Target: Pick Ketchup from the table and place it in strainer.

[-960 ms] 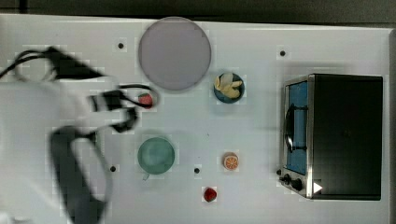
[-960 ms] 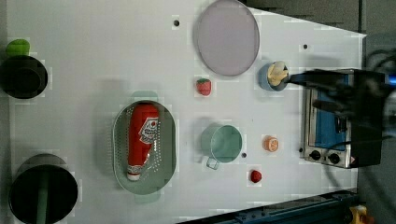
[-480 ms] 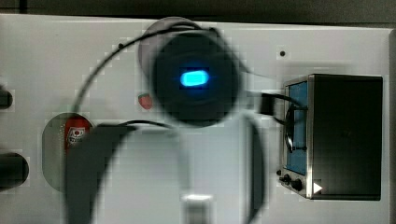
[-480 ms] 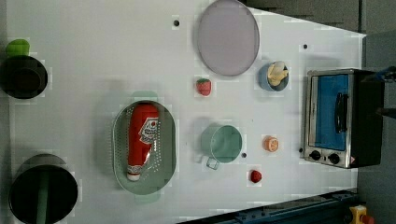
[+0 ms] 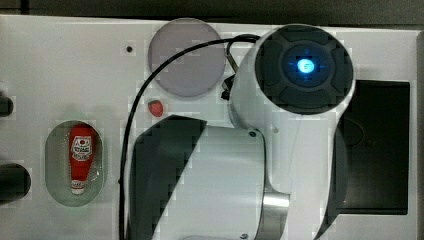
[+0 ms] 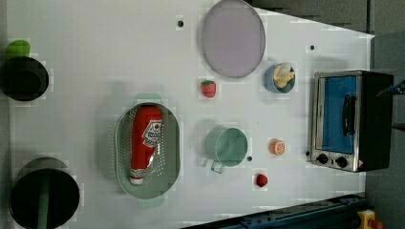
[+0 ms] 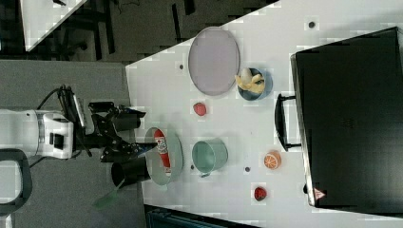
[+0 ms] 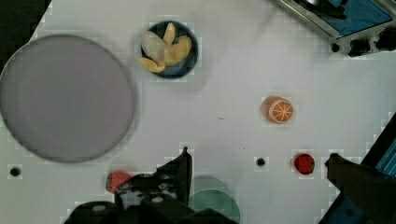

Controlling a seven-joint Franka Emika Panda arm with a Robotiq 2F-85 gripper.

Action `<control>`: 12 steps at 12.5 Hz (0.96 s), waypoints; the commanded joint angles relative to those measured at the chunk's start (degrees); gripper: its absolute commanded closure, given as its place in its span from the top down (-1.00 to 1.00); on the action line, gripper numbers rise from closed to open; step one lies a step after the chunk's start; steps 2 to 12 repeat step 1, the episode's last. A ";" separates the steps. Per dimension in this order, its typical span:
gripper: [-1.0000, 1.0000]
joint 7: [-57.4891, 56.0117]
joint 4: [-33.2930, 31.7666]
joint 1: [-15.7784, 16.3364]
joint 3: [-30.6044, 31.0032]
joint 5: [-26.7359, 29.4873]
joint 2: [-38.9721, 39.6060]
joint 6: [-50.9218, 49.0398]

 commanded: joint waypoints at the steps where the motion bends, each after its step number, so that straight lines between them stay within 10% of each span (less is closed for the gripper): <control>1: 1.00 -1.68 2.00 2.26 0.58 0.36 -0.96 -1.38; 12: 1.00 -1.68 2.00 2.26 0.58 0.36 -0.96 -1.38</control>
